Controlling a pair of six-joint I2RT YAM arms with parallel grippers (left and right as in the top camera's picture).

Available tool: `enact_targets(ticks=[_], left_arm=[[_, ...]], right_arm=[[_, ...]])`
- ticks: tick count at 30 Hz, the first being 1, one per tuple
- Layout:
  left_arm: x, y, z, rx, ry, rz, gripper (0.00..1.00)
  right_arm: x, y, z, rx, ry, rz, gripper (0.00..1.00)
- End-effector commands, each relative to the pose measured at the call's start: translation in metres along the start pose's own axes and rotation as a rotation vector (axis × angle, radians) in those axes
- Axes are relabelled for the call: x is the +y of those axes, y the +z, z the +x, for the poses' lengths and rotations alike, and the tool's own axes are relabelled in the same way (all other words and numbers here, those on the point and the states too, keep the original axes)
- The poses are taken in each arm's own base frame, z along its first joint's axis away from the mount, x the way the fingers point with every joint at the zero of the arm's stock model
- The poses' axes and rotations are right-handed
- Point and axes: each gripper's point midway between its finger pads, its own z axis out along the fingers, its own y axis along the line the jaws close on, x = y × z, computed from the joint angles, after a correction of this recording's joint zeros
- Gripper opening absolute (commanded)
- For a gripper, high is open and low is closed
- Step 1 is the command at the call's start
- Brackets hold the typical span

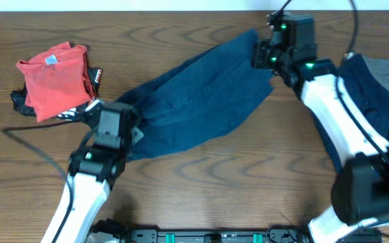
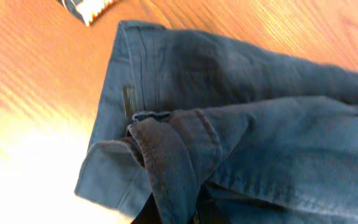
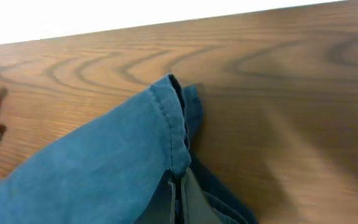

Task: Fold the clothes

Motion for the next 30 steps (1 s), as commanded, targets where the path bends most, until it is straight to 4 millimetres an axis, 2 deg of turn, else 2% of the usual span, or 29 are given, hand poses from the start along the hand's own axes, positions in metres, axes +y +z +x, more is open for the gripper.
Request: enact_targets(ticks=[1,4,5,7,8,9,10,13,16,20,22,26,28,30], left_arm=[[0.011,0.022,-0.015,-0.05,-0.026,-0.088,0.06],[0.015,0.044,-0.021,-0.05,-0.051,-0.118,0.09],[0.017,0.051,-0.022,-0.048,-0.06,-0.132,0.17],[0.024,0.063,-0.024,-0.041,-0.076,-0.16,0.49],[0.027,0.067,-0.024,-0.036,-0.084,-0.17,0.6],[0.03,0.071,-0.024,-0.025,-0.093,-0.178,0.65],[0.033,0.074,-0.023,-0.015,-0.101,-0.184,0.68],[0.044,0.077,-0.025,0.005,-0.134,-0.201,0.7],[0.044,0.078,-0.023,0.051,-0.171,-0.167,0.72],[0.046,0.078,-0.012,0.122,-0.19,-0.155,0.82],[0.051,0.076,-0.006,0.144,-0.186,-0.177,0.84],[0.062,0.074,0.008,0.203,-0.178,-0.222,0.92],[0.067,0.077,0.015,0.22,-0.175,-0.24,0.99],[0.073,0.082,0.023,0.236,-0.172,-0.257,1.0]], right_arm=[[0.015,0.029,0.011,0.009,-0.034,-0.043,0.01],[0.032,0.056,0.019,-0.001,-0.054,-0.108,0.01],[0.038,0.064,0.024,0.002,-0.06,-0.125,0.11],[0.043,0.076,0.036,0.021,-0.07,-0.135,0.45],[0.043,0.079,0.042,0.036,-0.081,-0.13,0.59],[0.042,0.08,0.047,0.053,-0.088,-0.122,0.75],[0.039,0.08,0.05,0.067,-0.085,-0.109,0.77],[0.03,0.079,0.06,0.112,-0.072,-0.081,0.77],[0.018,0.076,0.08,0.198,-0.073,-0.043,0.65],[-0.011,0.072,0.109,0.306,-0.064,0.099,0.57],[-0.018,0.071,0.121,0.35,-0.081,0.122,0.52],[-0.027,0.078,0.147,0.432,-0.112,0.136,0.55],[-0.032,0.081,0.161,0.476,-0.114,0.147,0.59],[-0.037,0.084,0.174,0.516,-0.109,0.159,0.64]])
